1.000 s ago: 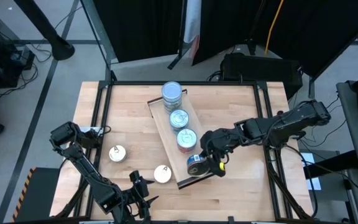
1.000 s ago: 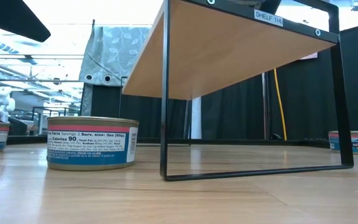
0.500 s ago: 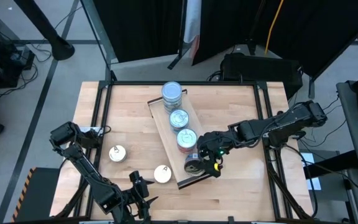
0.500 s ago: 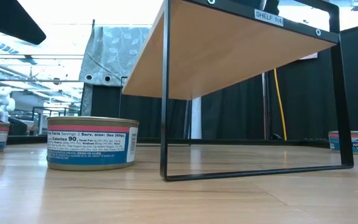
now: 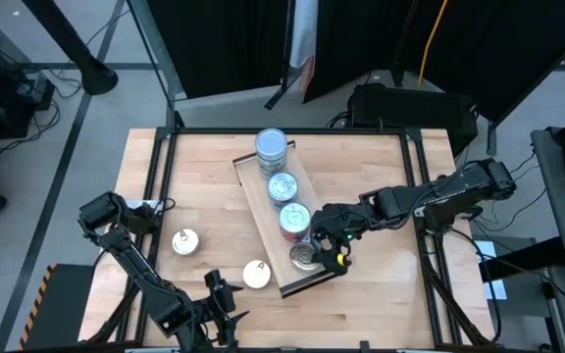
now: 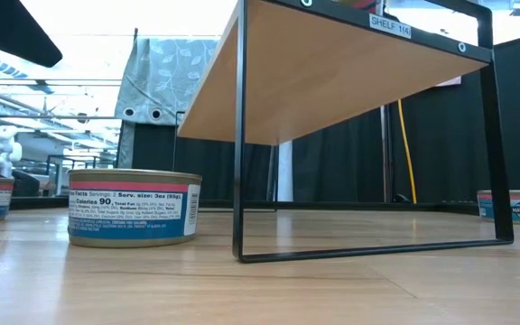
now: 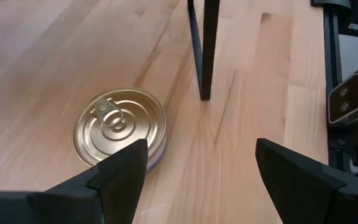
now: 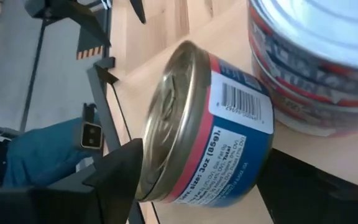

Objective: Stack canned seafood by type on shelf
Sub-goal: Put the top blue and pink tuna can on the shelf, then stack the bottom right blue and pink tuna can on top of the other blue and pink tuna can on the shelf

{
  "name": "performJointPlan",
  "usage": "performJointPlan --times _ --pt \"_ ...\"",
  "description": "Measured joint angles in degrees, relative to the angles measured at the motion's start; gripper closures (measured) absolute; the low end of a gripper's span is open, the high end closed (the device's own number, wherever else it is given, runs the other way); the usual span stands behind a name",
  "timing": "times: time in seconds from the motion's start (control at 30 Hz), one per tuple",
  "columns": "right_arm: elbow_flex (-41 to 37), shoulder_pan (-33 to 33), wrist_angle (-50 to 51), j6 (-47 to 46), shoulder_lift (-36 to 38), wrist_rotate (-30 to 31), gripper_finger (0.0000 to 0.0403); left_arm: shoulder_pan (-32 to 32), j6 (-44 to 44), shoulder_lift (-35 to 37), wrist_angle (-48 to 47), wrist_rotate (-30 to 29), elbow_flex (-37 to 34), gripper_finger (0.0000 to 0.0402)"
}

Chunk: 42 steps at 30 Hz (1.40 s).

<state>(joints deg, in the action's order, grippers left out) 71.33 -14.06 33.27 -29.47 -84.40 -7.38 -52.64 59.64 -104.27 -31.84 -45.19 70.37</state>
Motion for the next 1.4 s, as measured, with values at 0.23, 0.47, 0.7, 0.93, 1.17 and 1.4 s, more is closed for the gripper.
performJointPlan --times 0.23,0.47,0.7,0.93,1.17,1.4 --pt "-0.02 0.22 2.84 1.32 1.52 4.38 0.0116 0.00 -0.42 0.00 0.90 0.19 0.00 0.0104" --pt "-0.02 0.22 4.00 2.78 4.51 6.05 0.0098 0.02 -0.63 0.00 0.92 -1.27 0.00 0.0104" --pt "-0.02 -0.71 14.30 2.28 8.80 6.64 0.0111 0.15 0.26 0.00 -0.28 -4.86 0.02 0.0105" --pt "-0.02 -9.58 27.26 -2.33 16.60 28.19 0.0159 4.22 3.06 0.02 -5.67 2.49 0.00 0.0166" --pt "-0.02 -17.55 28.27 -5.77 20.20 49.45 0.0226 11.01 1.78 0.02 -11.89 13.16 0.00 0.0329" --pt "-4.54 -19.06 27.91 -5.11 19.71 50.63 0.0285 12.78 0.07 0.04 -11.60 19.16 0.00 0.0394"
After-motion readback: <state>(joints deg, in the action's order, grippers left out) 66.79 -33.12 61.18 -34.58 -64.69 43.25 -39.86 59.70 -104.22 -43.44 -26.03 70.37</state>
